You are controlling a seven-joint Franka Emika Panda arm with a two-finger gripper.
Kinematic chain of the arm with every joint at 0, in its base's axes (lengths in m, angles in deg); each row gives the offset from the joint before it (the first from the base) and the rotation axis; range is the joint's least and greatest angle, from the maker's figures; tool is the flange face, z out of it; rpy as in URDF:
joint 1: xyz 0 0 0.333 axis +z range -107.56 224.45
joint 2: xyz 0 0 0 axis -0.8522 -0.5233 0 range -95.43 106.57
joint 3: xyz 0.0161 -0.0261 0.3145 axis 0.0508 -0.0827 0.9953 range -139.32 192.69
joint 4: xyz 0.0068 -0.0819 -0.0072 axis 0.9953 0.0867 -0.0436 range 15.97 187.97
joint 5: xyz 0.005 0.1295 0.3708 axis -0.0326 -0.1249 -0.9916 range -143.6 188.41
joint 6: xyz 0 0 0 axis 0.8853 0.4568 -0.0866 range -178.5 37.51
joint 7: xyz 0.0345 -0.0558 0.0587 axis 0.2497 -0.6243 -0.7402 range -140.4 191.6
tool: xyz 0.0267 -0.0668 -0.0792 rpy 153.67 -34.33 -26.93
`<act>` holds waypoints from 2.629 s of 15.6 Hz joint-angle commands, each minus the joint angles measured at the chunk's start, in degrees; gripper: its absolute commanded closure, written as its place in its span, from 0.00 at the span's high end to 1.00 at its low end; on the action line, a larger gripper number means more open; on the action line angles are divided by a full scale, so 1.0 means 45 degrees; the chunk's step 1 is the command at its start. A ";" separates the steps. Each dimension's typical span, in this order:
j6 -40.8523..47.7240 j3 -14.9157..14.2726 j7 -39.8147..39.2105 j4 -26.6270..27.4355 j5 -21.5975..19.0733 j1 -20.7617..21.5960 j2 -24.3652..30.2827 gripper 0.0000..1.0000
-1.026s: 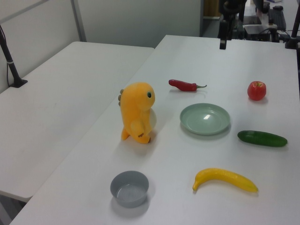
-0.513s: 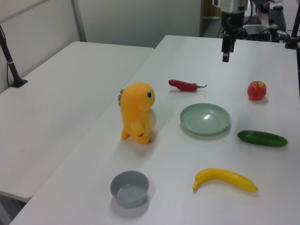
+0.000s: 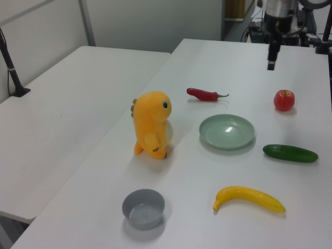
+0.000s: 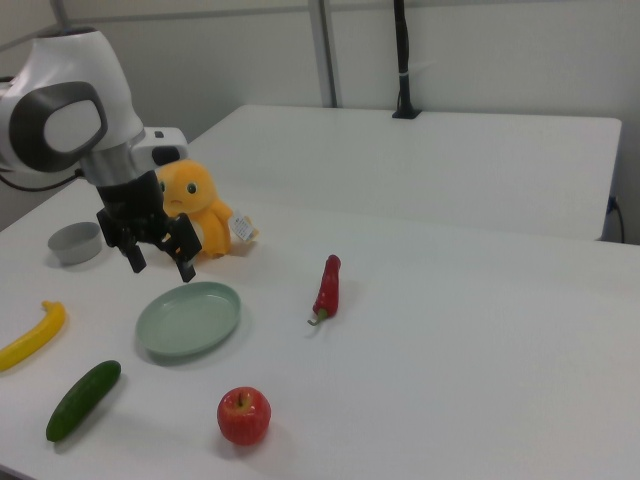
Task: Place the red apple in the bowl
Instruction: 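Move the gripper over the red apple and lower toward it, then close the gripper around the red apple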
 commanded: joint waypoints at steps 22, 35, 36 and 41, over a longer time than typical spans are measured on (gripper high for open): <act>-0.2837 0.0581 -0.1435 0.2577 0.0064 -0.5036 -0.0954 1.00; -0.3268 0.1247 -0.1435 0.2616 0.0064 -0.4862 -0.2419 1.00; -0.3287 0.1403 -0.1435 0.2616 0.0064 -0.4862 -0.2516 1.00; -0.3307 0.1619 -0.1454 0.2616 0.0064 -0.4862 -0.2887 1.00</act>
